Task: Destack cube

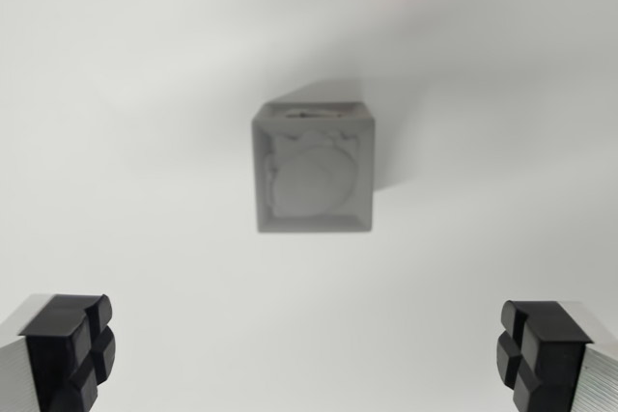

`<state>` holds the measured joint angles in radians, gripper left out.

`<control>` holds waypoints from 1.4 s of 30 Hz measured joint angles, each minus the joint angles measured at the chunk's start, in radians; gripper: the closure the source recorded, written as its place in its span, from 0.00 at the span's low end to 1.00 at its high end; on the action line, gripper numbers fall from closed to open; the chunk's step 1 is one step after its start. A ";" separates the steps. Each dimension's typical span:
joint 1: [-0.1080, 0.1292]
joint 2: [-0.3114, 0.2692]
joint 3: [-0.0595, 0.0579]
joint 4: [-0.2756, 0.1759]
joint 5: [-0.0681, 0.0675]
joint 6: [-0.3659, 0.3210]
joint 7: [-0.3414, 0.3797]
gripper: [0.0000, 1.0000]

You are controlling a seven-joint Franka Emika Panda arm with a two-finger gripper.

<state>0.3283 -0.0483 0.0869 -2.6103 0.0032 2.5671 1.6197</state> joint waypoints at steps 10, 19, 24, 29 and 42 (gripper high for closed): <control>0.001 -0.101 0.000 0.025 0.011 -0.126 -0.010 0.00; 0.001 -0.172 0.000 0.060 0.017 -0.232 -0.014 0.00; 0.001 -0.201 0.000 0.080 0.019 -0.280 -0.015 0.00; 0.001 -0.226 -0.001 0.102 0.020 -0.328 -0.017 0.00; 0.001 -0.263 -0.002 0.142 0.022 -0.405 -0.018 0.00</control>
<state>0.3291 -0.3110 0.0845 -2.4686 0.0247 2.1617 1.6018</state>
